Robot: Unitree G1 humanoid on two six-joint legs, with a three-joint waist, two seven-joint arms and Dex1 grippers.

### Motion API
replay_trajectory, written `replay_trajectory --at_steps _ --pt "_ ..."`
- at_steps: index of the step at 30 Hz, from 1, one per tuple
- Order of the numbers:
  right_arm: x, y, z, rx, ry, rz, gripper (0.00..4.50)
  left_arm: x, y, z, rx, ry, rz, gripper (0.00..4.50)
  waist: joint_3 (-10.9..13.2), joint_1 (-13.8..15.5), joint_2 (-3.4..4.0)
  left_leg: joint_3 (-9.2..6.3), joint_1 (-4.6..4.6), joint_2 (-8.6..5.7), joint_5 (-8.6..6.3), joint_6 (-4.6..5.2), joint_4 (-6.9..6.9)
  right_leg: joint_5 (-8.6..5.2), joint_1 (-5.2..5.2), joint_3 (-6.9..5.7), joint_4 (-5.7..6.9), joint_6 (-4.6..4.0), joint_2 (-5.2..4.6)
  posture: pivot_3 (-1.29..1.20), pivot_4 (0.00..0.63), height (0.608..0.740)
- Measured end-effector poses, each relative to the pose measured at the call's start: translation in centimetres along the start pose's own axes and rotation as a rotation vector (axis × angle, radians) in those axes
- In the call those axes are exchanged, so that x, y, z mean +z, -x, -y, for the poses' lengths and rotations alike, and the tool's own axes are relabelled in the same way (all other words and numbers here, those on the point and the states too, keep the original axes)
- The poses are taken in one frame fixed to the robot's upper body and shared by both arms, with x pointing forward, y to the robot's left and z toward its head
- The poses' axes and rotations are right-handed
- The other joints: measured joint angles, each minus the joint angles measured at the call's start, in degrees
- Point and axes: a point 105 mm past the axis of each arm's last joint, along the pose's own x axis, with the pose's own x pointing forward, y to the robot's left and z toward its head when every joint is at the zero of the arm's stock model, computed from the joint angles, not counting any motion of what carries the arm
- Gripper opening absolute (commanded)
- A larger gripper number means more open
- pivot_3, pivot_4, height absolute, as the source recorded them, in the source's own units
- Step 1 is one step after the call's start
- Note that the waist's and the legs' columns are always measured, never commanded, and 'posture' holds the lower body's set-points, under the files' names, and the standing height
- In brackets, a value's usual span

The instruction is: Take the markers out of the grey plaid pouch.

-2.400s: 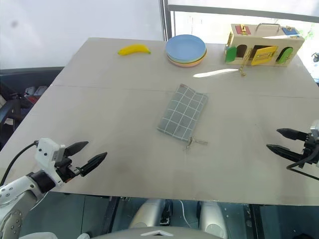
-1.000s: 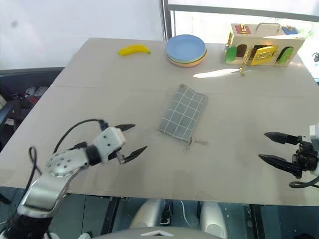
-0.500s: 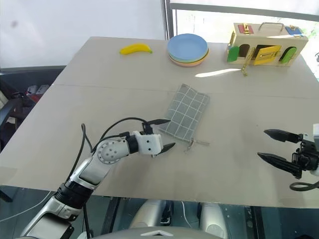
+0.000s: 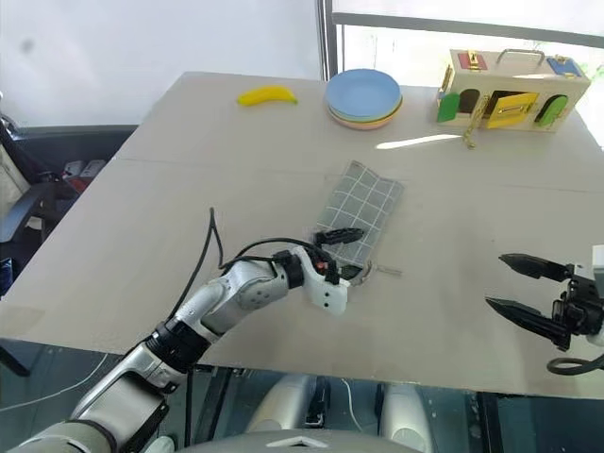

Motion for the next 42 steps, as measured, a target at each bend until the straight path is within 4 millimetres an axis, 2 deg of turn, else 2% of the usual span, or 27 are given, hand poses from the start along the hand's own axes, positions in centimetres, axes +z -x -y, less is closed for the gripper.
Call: replay_trajectory --at_steps 3,4,8,14,17,19,21,25,28,31,35,39,42 --pt "0.0 0.2 -0.1 -0.005 -0.003 -0.001 4.5 -0.7 -0.5 0.1 0.013 0.005 -0.054 1.73 -0.01 -0.21 0.01 0.0 0.05 0.02 0.01 0.0 0.0 0.0 0.0 0.0 0.07 0.0 0.02 0.0 0.15 0.74" --pt "0.0 0.3 -0.1 -0.008 -0.004 -0.002 4.5 -0.9 -0.7 -0.2 0.025 0.008 -0.066 1.56 -0.05 -0.22 0.07 0.0 0.11 0.02 0.01 0.0 0.0 0.0 0.07 0.0 0.07 0.0 0.02 0.0 0.15 0.74" --pt "-0.1 0.3 -0.1 -0.011 -0.007 0.003 4.5 -1.6 -0.6 -1.0 0.073 0.031 -0.105 0.01 -0.04 -0.32 0.05 0.0 0.85 0.06 -0.01 -0.01 -0.06 -0.14 0.73 0.01 0.05 -0.18 -0.02 0.0 0.15 0.74" --pt "0.0 0.1 0.2 -0.027 0.0 0.019 4.5 -2.7 0.5 -1.3 0.14 0.127 -0.145 0.01 -0.04 -1.4 0.06 0.11 0.87 0.26 0.01 -0.02 -0.07 -0.12 0.69 -0.04 0.08 -0.27 0.0 0.0 0.15 0.74" --pt "0.5 -1.0 1.0 -0.069 0.011 0.051 4.5 -4.1 2.1 -1.5 0.2 0.332 -0.161 0.01 -0.02 -2.24 0.11 0.13 0.81 0.34 0.06 -0.1 -0.07 -0.1 0.55 -0.05 0.09 -0.29 0.04 0.0 0.15 0.74" --pt "0.7 -2.6 1.6 -0.097 0.025 0.049 4.5 -4.5 3.3 -1.8 0.22 0.424 -0.14 0.01 0.07 -2.4 0.03 0.16 0.66 0.34 0.08 -0.13 -0.13 -0.01 0.42 -0.04 0.08 -0.13 0.04 0.0 0.15 0.74" --pt "1.1 -5.2 2.4 -0.141 0.07 0.033 4.5 -3.1 3.9 -2.9 0.233 0.522 -0.023 0.01 0.09 -2.06 0.0 0.19 0.43 0.26 0.1 -0.17 -0.12 0.01 0.22 -0.04 0.03 -0.1 -0.06 0.0 0.15 0.74" --pt "1.7 -8.7 3.2 -0.209 0.135 -0.033 4.5 -0.3 4.1 -4.6 0.235 0.665 0.149 0.01 0.08 -0.99 0.01 0.16 -0.38 0.15 0.21 -0.36 -0.01 0.04 -0.45 -0.16 -0.01 -0.06 -0.12 0.0 0.15 0.74" --pt "3.0 -11.4 2.2 -0.147 0.197 -0.027 4.5 0.7 3.8 -5.2 0.226 0.754 0.211 0.01 0.09 -0.68 0.0 0.15 -0.38 0.13 0.21 -0.37 -0.02 0.03 -0.45 -0.17 -0.05 -0.06 0.0 0.0 0.15 0.74" --pt "5.1 -13.7 0.4 -0.052 0.274 0.033 4.5 1.0 3.4 -5.6 0.217 0.803 0.24 0.01 0.09 -0.42 -0.02 0.1 -0.34 0.12 0.22 -0.36 -0.02 0.02 -0.36 -0.26 -0.06 -0.04 0.13 0.0 0.15 0.74" --pt "5.5 -15.0 -1.0 0.036 0.243 0.072 4.5 0.9 3.3 -6.1 0.221 0.854 0.259 0.01 0.12 -0.44 -0.07 0.1 -0.29 0.08 0.21 -0.32 0.05 0.03 -0.25 -0.26 -0.06 -0.03 0.21 0.0 0.15 0.74" --pt "5.4 -15.2 -1.6 0.09 0.185 0.081 4.5 1.0 3.3 -6.1 0.218 0.861 0.268 0.01 0.14 -0.49 -0.1 0.1 -0.25 0.08 0.21 -0.31 0.06 0.03 -0.24 -0.24 -0.02 -0.03 0.44 0.0 0.15 0.74" --pt "5.3 -15.2 -1.9 0.109 0.148 0.085 3.66 1.1 3.2 -6.2 0.221 0.865 0.271 0.0 0.14 -0.52 -0.1 0.1 -0.24 0.1 0.21 -0.31 0.06 0.03 -0.24 -0.23 0.0 -0.03 0.47 0.0 0.15 0.74"
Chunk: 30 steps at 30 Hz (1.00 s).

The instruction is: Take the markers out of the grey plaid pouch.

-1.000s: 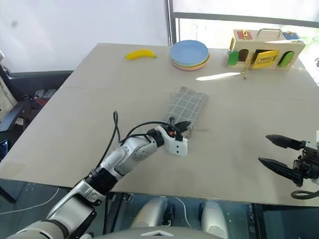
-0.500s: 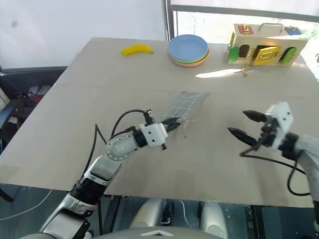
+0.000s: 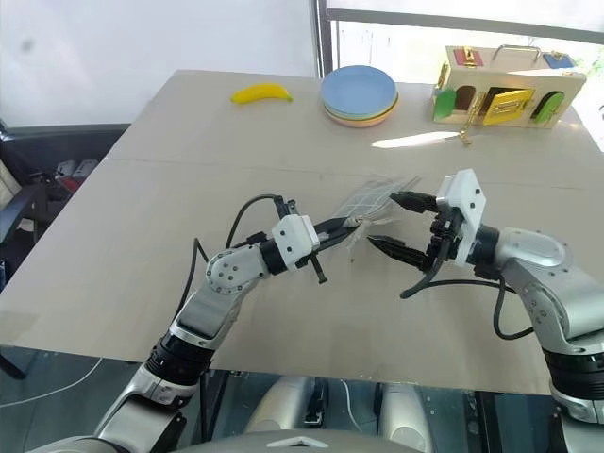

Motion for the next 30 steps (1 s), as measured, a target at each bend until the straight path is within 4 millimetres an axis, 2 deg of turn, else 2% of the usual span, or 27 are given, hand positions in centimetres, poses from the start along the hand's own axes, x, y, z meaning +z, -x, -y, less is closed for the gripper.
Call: replay_trajectory --at_steps 2,6,7,8,15,18,21,30 --pt "0.0 0.0 -0.1 0.005 -0.011 0.005 2.78 0.0 0.0 0.0 0.0 0.001 0.0 0.0 0.0 -0.01 0.0 0.0 0.01 0.01 0.0 0.0 0.0 0.0 0.0 0.0 0.01 0.0 0.01 0.0 0.15 0.74" --pt "0.1 -0.3 -0.3 0.014 -0.049 0.031 0.66 0.0 0.0 0.0 0.0 0.002 -0.001 0.0 0.0 -0.03 0.0 0.01 0.02 0.01 0.0 0.0 0.0 0.0 0.0 0.02 0.02 0.0 0.02 0.0 0.15 0.74" --pt "0.1 -0.3 -0.3 0.016 -0.05 0.032 0.22 0.0 0.0 0.0 0.0 0.002 -0.001 0.0 0.0 -0.02 0.0 0.01 0.02 0.01 0.0 0.0 0.0 0.0 0.0 0.02 0.02 0.0 0.02 0.0 0.15 0.74" --pt "0.2 -0.4 -0.3 0.017 -0.051 0.034 0.07 0.0 0.0 0.0 0.0 0.003 -0.001 0.0 0.0 -0.03 0.0 0.01 0.02 0.01 0.0 0.0 0.0 0.0 0.0 0.02 0.02 0.0 0.02 0.0 0.15 0.74" --pt "0.7 -0.2 0.3 -0.015 -0.085 0.076 0.07 -0.2 0.2 -0.4 0.016 0.009 -0.011 0.0 0.0 -0.05 -0.01 0.01 0.03 0.01 0.0 0.0 0.0 0.0 0.0 0.02 0.04 0.0 0.03 0.0 0.15 0.74" --pt "0.5 0.2 2.3 -0.102 -0.167 0.132 0.07 0.1 0.1 -0.5 0.021 0.01 -0.005 0.0 0.01 -0.04 -0.02 0.02 0.04 0.0 0.0 0.0 0.01 0.0 0.02 0.03 0.04 0.0 0.04 0.0 0.15 0.74" --pt "-1.0 1.2 5.4 -0.226 -0.267 0.147 0.07 0.5 0.0 -0.6 0.022 0.007 0.006 0.0 0.01 -0.03 -0.02 0.04 0.05 -0.01 0.01 0.0 0.01 0.01 0.02 0.02 0.06 0.0 0.05 0.0 0.15 0.74" --pt "-4.2 4.3 11.7 -0.614 -0.323 0.123 0.07 1.0 1.1 -1.7 0.072 0.019 0.004 0.0 0.01 -0.97 -0.02 0.13 0.07 0.01 0.01 -0.01 0.0 0.01 0.0 0.03 0.09 0.01 0.11 0.0 0.15 0.74"
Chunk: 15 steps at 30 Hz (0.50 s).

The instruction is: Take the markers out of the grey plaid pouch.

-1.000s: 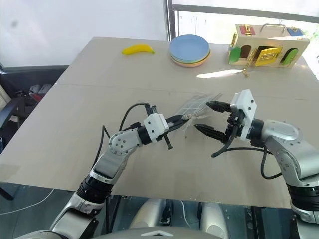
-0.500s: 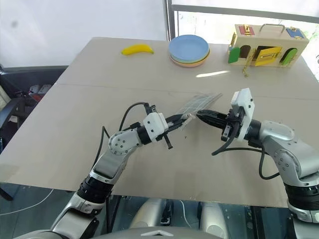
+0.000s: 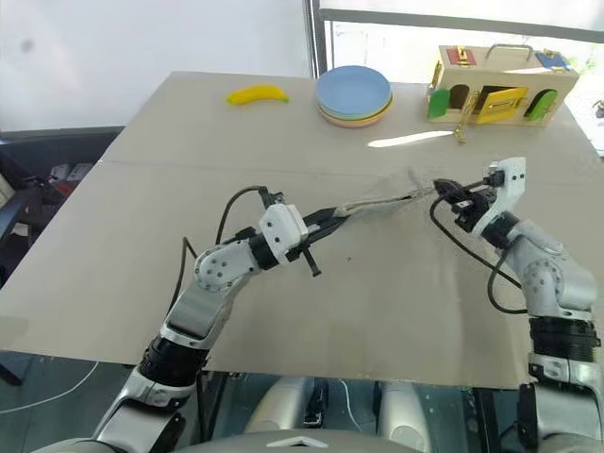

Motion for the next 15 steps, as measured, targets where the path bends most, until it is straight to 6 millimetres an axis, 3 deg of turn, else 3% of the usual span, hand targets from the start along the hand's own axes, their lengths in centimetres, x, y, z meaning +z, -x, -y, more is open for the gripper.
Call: replay_trajectory --at_steps 2,4,10,11,13,15 --pt "0.7 0.2 2.0 -0.101 0.0 0.035 0.07 0.1 0.5 -0.5 0.019 -0.004 -0.006 0.0 0.0 -0.22 0.0 0.0 0.0 0.0 0.0 0.0 -0.01 0.0 -0.01 0.0 0.0 0.0 0.01 0.0 0.15 0.74" --pt "1.3 0.3 2.6 -0.126 -0.005 0.068 0.07 0.1 0.7 -0.7 0.029 0.005 -0.009 0.0 0.0 -0.33 0.0 0.02 0.0 0.03 0.0 0.0 -0.01 0.0 -0.01 0.01 -0.01 0.0 0.06 0.0 0.15 0.74" --pt "4.4 2.0 0.7 0.075 -0.083 0.144 0.07 0.1 1.7 -2.5 0.107 -0.009 -0.017 0.0 0.02 -0.18 0.04 0.0 -0.03 0.07 -0.01 0.01 -0.01 0.0 -0.01 0.05 -0.02 0.0 0.05 0.0 0.15 0.74" --pt "5.4 2.7 -0.1 0.131 -0.074 0.142 0.66 0.1 1.8 -2.8 0.121 -0.014 -0.018 0.54 0.02 -0.16 0.04 0.0 -0.03 0.07 -0.02 0.03 -0.01 0.0 0.0 0.08 -0.04 0.0 0.03 0.0 0.15 0.74" --pt "6.7 3.7 -1.0 0.192 -0.054 0.139 1.17 -0.1 2.0 -3.0 0.132 -0.01 -0.026 0.9 0.02 -0.21 0.03 0.0 -0.01 0.07 -0.1 0.17 -0.01 0.0 0.02 0.14 -0.05 0.0 0.01 0.0 0.15 0.74" --pt "6.7 4.5 -2.2 0.254 -0.019 0.079 2.1 -0.5 2.1 -2.8 0.133 0.004 -0.031 1.77 0.02 -0.25 0.02 -0.01 0.0 0.08 -0.14 0.24 -0.01 0.0 0.02 0.13 -0.05 0.0 -0.02 0.0 0.15 0.74"
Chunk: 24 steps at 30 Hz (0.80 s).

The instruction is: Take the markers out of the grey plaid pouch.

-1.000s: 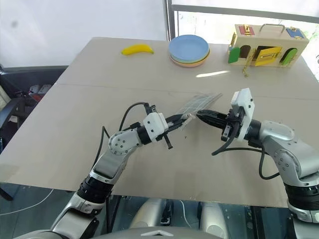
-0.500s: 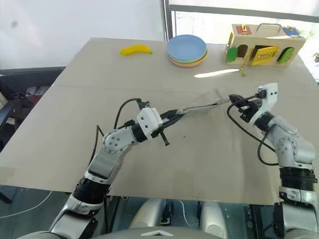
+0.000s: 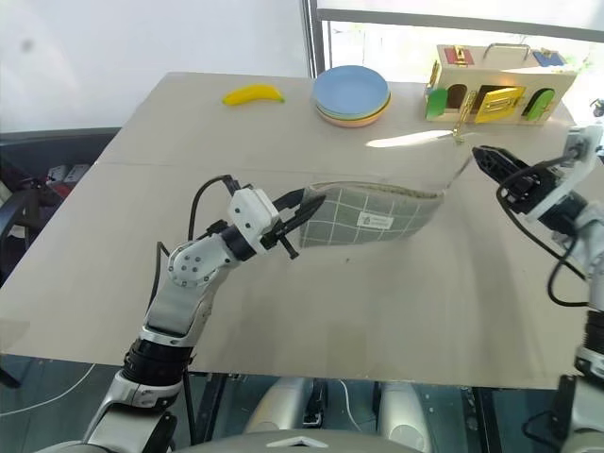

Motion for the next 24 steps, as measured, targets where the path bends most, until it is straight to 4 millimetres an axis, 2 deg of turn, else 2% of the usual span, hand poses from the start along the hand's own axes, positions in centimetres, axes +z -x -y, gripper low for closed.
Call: replay_trajectory --at_steps 2,3,6,10,13,16,19,24 --pt "-1.2 -0.4 -0.9 0.035 0.038 -0.083 3.05 -0.2 -0.3 0.5 -0.003 0.029 0.01 2.73 0.0 -0.13 -0.01 0.01 0.02 0.02 -0.01 0.02 0.01 0.0 0.0 0.03 0.02 0.0 -0.11 0.0 0.15 0.74" --pt "-1.6 -0.6 -1.1 0.045 0.038 -0.102 3.08 -0.1 -0.5 0.7 -0.01 0.039 0.02 3.27 0.01 -0.18 -0.01 0.02 0.02 0.02 -0.01 0.02 0.01 0.0 -0.01 0.05 0.03 0.0 -0.15 0.0 0.15 0.74" --pt "-2.2 -1.5 -2.1 0.096 0.064 -0.147 3.08 0.1 -0.8 1.2 -0.023 0.075 0.05 4.49 0.01 -0.11 0.0 0.0 0.04 0.02 -0.01 0.01 0.01 0.01 -0.02 0.03 0.08 -0.01 -0.14 0.0 0.15 0.74" --pt "-1.7 -2.7 -3.3 0.167 0.25 -0.253 3.08 -0.6 -0.9 1.6 -0.031 0.144 0.052 4.49 0.01 -0.07 0.0 0.01 0.02 -0.02 0.1 -0.17 0.02 0.0 -0.04 0.01 0.07 0.0 -0.03 0.0 0.15 0.74" --pt "-0.7 -3.2 -4.6 0.236 0.316 -0.266 3.08 -1.5 -0.9 1.8 -0.031 0.176 0.027 4.49 0.04 0.09 -0.05 -0.02 -0.02 -0.02 0.11 -0.19 0.03 0.0 -0.03 -0.04 0.03 0.0 -0.04 0.0 0.15 0.74" --pt "-1.0 -3.3 -5.1 0.264 0.322 -0.28 3.08 -1.5 -0.9 2.0 -0.047 0.166 0.027 4.49 0.05 0.1 -0.08 -0.04 -0.04 -0.02 0.12 -0.21 0.02 0.0 -0.03 -0.04 -0.01 0.0 -0.12 0.0 0.15 0.74" --pt "-1.4 -3.3 -5.1 0.266 0.324 -0.296 3.08 -1.5 -0.8 3.2 -0.133 0.068 0.018 4.49 0.05 0.08 -0.08 -0.03 -0.04 -0.02 0.13 -0.22 0.02 0.0 -0.03 -0.02 -0.02 -0.01 -0.22 0.0 0.15 0.74" --pt "-2.1 -2.9 -4.6 0.248 0.315 -0.319 3.08 -2.6 -0.3 2.9 -0.156 0.03 -0.03 4.49 0.05 0.01 -0.08 -0.04 -0.02 0.01 0.12 -0.21 0.01 0.0 -0.04 -0.03 0.0 -0.01 -0.26 0.0 0.15 0.74"
